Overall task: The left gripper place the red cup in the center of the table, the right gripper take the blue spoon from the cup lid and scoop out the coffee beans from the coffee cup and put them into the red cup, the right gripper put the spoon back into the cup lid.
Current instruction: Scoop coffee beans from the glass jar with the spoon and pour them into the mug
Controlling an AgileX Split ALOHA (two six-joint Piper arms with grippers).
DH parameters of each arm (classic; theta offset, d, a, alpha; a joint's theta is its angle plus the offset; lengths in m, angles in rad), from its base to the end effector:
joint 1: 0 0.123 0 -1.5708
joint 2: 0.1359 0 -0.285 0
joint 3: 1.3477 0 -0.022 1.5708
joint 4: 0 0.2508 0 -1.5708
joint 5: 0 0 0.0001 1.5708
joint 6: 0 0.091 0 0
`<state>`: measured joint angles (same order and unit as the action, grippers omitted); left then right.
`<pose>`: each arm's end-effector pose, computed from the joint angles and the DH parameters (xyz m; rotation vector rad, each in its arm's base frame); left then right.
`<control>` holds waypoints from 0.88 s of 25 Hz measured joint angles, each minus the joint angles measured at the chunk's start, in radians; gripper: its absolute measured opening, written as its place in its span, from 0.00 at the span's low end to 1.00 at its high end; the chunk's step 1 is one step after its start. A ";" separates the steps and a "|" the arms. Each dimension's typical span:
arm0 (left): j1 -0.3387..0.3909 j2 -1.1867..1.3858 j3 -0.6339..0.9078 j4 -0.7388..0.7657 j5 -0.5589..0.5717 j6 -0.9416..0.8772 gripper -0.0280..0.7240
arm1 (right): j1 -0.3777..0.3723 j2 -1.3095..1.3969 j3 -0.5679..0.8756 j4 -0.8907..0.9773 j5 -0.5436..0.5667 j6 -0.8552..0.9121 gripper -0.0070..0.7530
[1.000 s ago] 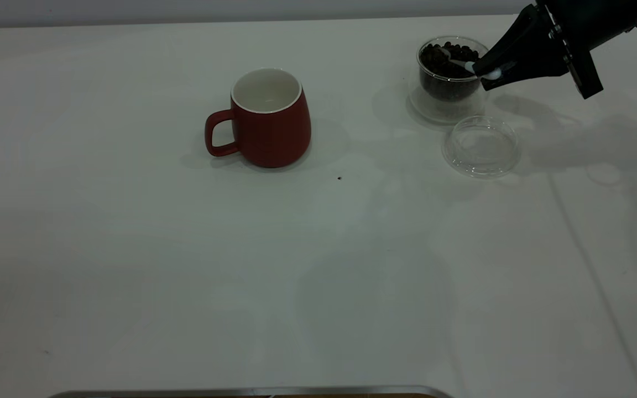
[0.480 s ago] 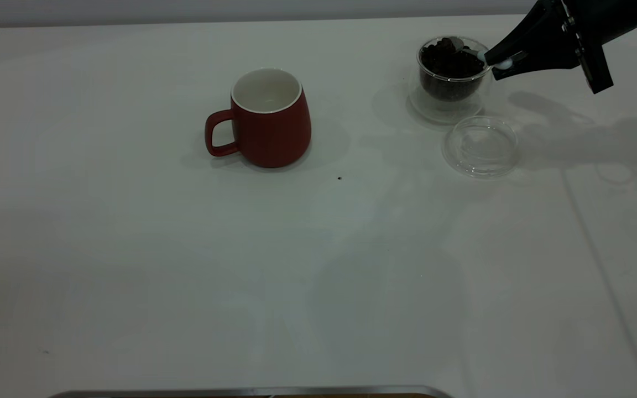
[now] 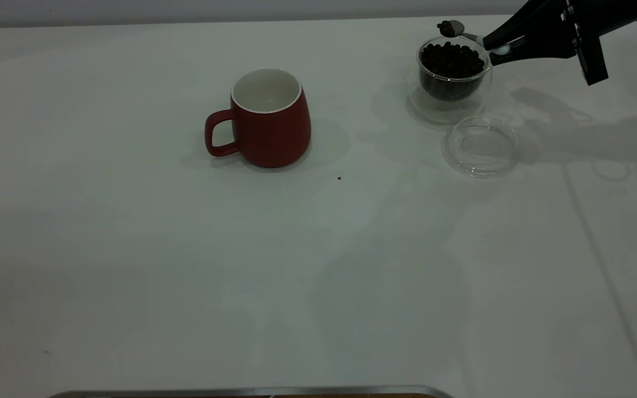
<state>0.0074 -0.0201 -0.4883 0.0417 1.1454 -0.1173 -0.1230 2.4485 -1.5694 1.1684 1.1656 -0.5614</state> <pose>-0.0103 0.0034 0.2673 -0.1364 2.1155 -0.0148 0.4417 0.0230 0.0622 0.3932 2.7192 1.5156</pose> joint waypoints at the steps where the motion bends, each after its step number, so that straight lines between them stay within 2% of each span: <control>1: 0.000 0.000 0.000 0.000 0.000 0.000 0.73 | 0.000 0.000 0.000 0.000 0.000 -0.001 0.16; 9: 0.000 0.000 0.000 0.000 0.000 0.000 0.73 | 0.016 0.000 0.000 0.002 0.000 -0.001 0.16; 22: 0.000 0.000 0.000 0.000 0.000 0.000 0.73 | 0.131 0.000 0.000 0.014 0.000 -0.001 0.16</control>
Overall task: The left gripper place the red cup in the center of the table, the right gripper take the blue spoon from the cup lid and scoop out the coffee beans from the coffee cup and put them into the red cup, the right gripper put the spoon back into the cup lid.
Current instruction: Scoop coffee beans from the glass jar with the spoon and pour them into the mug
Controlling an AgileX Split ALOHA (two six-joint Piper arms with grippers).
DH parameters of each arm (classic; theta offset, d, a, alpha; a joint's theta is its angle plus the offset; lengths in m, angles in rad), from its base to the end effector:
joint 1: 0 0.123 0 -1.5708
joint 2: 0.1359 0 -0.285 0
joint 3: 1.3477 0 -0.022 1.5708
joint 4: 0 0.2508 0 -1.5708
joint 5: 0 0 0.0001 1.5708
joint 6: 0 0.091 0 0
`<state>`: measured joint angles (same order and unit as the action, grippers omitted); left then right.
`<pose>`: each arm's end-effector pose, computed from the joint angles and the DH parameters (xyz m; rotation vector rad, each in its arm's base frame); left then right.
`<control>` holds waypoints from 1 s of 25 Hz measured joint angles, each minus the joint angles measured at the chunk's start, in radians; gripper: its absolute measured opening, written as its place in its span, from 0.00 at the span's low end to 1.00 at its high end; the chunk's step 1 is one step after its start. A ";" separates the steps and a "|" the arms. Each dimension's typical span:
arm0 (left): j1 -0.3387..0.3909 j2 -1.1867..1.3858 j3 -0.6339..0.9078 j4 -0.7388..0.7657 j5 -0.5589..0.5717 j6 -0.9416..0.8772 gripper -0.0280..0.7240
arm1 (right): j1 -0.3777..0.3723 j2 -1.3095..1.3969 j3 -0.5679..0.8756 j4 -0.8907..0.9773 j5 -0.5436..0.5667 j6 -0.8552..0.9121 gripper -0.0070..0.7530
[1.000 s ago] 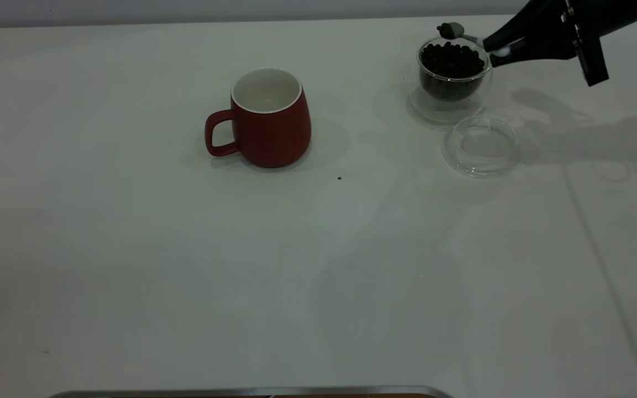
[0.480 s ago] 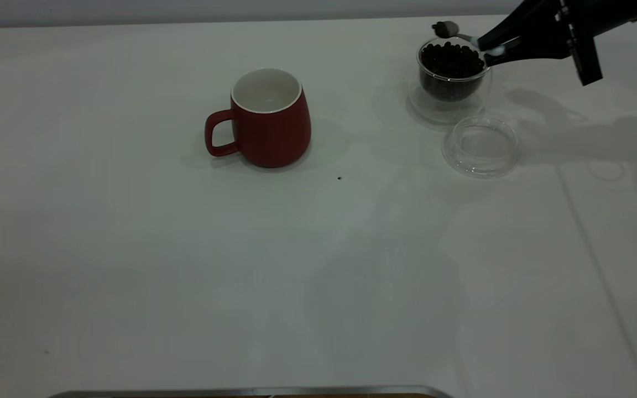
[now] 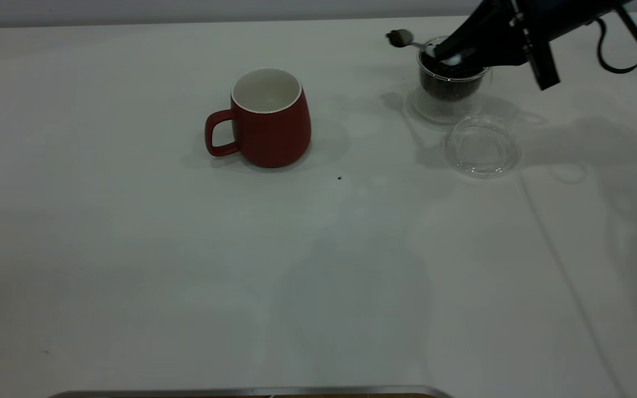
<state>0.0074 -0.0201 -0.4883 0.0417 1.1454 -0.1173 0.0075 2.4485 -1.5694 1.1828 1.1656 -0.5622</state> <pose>-0.0103 0.0034 0.2673 -0.1364 2.1155 -0.0148 0.4357 0.0807 0.0630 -0.2240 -2.6871 -1.5029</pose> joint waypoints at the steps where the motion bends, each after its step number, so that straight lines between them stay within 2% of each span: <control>1: 0.000 0.000 0.000 0.000 0.000 0.000 0.73 | 0.009 0.000 0.000 0.000 0.000 0.000 0.16; 25: 0.000 0.000 0.000 0.000 0.000 0.000 0.73 | 0.186 -0.010 0.000 0.029 -0.001 -0.010 0.16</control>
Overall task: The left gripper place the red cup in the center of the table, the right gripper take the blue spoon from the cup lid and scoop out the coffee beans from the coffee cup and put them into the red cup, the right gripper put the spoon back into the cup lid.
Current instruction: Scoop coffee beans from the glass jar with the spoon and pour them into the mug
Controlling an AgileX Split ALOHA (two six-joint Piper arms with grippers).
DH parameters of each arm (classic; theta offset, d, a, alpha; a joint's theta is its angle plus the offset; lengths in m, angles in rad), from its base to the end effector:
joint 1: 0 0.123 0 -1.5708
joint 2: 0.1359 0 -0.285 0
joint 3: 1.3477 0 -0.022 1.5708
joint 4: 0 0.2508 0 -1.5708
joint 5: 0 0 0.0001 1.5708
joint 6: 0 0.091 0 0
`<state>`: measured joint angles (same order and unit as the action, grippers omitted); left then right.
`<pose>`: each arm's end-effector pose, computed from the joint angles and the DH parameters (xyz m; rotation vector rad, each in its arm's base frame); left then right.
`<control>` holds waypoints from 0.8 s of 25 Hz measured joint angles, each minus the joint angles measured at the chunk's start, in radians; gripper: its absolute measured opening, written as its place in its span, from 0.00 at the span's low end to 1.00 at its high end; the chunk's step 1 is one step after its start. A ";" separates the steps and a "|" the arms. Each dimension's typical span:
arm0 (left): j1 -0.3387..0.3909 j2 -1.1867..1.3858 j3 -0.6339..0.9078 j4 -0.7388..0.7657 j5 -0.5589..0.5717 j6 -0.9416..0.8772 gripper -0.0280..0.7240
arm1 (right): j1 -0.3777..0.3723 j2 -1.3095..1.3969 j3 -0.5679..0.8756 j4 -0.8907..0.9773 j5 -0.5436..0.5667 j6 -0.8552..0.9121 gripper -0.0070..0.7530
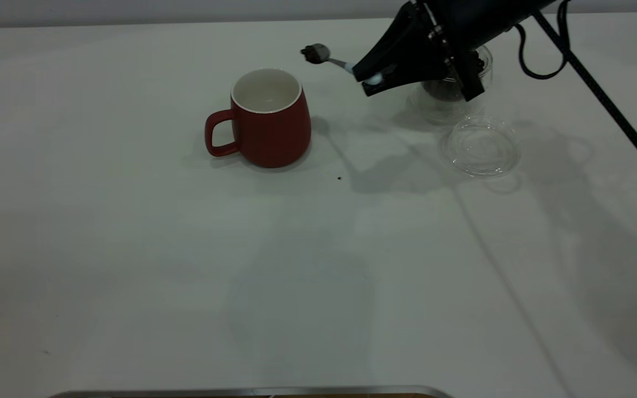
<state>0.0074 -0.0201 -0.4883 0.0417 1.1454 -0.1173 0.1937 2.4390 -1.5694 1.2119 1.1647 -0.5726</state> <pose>-0.0103 0.0034 0.2673 -0.1364 2.1155 -0.0148 0.4153 0.1613 0.0687 0.0185 -2.6244 -1.4886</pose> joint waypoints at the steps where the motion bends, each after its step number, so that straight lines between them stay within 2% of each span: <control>1: 0.000 0.000 0.000 0.000 0.000 0.000 0.73 | 0.008 0.000 0.000 0.000 0.000 0.000 0.16; 14: 0.000 0.000 0.000 0.000 0.000 0.000 0.73 | 0.113 0.000 0.000 -0.001 0.001 -0.038 0.16; 20: 0.000 0.000 0.000 0.000 0.000 0.000 0.73 | 0.125 0.000 0.000 -0.042 -0.069 -0.058 0.16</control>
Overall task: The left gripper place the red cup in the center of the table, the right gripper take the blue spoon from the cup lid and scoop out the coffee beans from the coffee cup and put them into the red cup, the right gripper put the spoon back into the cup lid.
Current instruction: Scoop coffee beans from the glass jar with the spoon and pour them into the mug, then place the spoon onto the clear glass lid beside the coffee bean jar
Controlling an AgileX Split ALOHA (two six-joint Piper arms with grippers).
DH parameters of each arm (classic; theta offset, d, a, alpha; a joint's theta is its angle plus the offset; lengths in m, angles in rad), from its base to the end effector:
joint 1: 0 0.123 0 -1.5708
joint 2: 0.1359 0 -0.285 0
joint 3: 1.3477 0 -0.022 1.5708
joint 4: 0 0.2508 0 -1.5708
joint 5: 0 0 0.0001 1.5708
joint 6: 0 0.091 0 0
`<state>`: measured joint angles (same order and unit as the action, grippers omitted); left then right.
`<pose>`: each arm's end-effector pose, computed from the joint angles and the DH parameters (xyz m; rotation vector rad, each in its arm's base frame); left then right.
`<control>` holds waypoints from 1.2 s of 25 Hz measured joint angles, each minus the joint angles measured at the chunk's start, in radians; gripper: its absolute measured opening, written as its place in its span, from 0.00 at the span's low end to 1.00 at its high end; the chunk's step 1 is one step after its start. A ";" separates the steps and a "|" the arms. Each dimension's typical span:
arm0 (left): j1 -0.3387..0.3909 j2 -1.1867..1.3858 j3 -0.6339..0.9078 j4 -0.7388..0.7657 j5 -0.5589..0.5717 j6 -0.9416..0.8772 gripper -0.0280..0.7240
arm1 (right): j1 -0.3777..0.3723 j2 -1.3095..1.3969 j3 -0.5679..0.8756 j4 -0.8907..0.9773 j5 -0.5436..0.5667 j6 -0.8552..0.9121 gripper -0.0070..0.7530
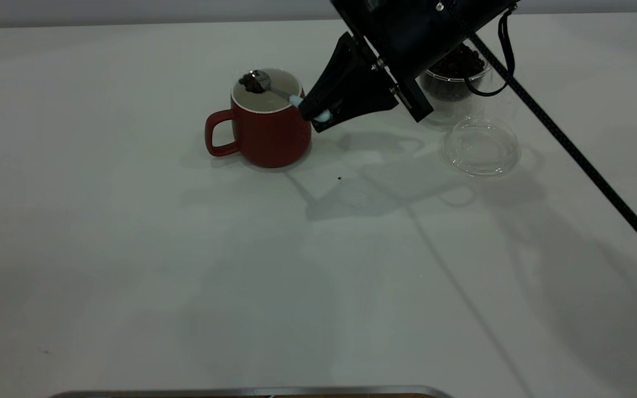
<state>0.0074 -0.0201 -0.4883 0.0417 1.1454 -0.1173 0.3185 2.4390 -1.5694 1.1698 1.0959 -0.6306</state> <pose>-0.0103 0.0034 0.2673 -0.1364 2.1155 -0.0148 0.3955 0.2089 0.0631 0.2660 -2.6728 -1.3981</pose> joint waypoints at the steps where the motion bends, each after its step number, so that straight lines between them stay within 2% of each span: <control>1: 0.000 0.000 0.000 0.000 0.000 0.000 0.73 | 0.000 0.000 0.000 -0.008 -0.009 0.000 0.16; 11: 0.000 0.000 0.000 0.000 0.000 0.000 0.73 | 0.000 0.000 0.000 -0.045 -0.129 -0.004 0.16; 16: 0.000 0.000 0.000 0.000 0.000 0.000 0.73 | 0.016 -0.002 0.000 -0.128 -0.195 -0.028 0.16; 22: 0.000 0.000 0.000 0.000 0.000 0.000 0.73 | 0.032 -0.040 0.000 -0.228 -0.223 -0.025 0.16; 26: 0.000 0.000 0.000 0.000 0.000 0.000 0.73 | 0.031 -0.091 0.000 -0.274 -0.216 -0.021 0.16; 30: 0.000 0.000 0.000 0.000 0.000 0.000 0.73 | 0.029 -0.139 0.000 -0.345 -0.119 -0.017 0.16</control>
<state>0.0074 -0.0201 -0.4883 0.0417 1.1454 -0.1173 0.3474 2.3003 -1.5694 0.8252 0.9766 -0.6480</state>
